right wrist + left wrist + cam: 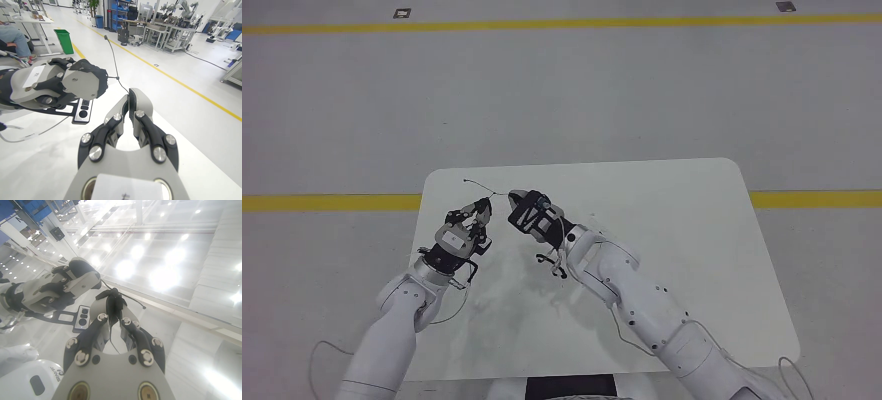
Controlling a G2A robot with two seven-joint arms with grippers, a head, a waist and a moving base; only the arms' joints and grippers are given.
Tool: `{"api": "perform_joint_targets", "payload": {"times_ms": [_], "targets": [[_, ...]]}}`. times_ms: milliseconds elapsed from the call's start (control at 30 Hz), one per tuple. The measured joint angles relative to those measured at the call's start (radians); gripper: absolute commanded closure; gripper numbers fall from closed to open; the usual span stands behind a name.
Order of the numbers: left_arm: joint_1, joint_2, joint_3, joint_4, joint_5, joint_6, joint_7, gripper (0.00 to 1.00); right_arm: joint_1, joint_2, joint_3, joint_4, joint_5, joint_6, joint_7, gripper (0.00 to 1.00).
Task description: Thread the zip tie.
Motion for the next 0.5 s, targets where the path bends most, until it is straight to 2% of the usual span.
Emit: {"api": "perform_joint_targets", "payload": {"times_ms": [500], "targets": [[0.0,0.0,0.0,0.0,0.0,0.0,0.0,1.0,-0.022,0.006,0.03,0.003,-0.013,-0.007,0.004,1.0]]}}
